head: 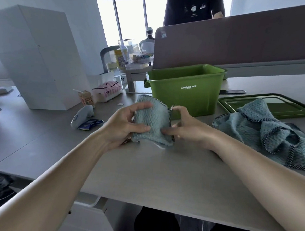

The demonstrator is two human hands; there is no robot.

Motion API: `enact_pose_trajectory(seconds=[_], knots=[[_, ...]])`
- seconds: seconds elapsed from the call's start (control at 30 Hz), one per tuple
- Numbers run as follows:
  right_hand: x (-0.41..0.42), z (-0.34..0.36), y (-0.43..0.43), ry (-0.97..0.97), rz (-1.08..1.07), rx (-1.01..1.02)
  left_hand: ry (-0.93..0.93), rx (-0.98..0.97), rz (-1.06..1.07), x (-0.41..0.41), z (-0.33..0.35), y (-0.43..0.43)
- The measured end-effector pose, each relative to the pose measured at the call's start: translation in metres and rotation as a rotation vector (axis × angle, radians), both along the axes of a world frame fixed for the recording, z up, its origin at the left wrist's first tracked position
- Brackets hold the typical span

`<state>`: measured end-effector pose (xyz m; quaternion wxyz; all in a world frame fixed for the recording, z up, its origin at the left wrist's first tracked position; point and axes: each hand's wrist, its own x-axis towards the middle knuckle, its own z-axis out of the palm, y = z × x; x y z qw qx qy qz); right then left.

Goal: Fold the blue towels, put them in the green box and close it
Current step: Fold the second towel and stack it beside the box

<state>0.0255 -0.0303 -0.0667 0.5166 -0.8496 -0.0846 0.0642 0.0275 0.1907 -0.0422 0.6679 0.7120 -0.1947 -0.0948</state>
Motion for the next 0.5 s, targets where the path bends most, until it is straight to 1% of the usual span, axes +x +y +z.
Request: enact_pose_trajectory(seconds=[0.07, 0.1, 0.17, 0.3, 0.37, 0.43, 0.5], knots=[[0.005, 0.004, 0.018, 0.147, 0.035, 0.339, -0.012, -0.059, -0.037, 0.006, 0.008, 0.015], [0.009, 0.005, 0.026, 0.197, 0.036, 0.460, -0.014, -0.080, -0.046, 0.009, 0.011, 0.023], [0.015, 0.009, 0.043, 0.243, 0.027, 0.602, -0.010, -0.094, -0.041, 0.015, 0.016, 0.040], [0.031, 0.012, 0.071, 0.289, 0.033, 0.623, 0.008, -0.134, -0.072, 0.024, 0.019, 0.072], [0.039, 0.012, 0.080, 0.373, 0.044, 0.673, 0.033, -0.202, -0.100, 0.028, 0.017, 0.082], [0.045, 0.013, 0.090, 0.481, 0.061, 0.764, 0.044, -0.281, -0.118, 0.032, 0.015, 0.087], [0.048, 0.015, 0.097, 0.558, 0.099, 0.816, 0.062, -0.324, -0.133, 0.037, 0.013, 0.090]])
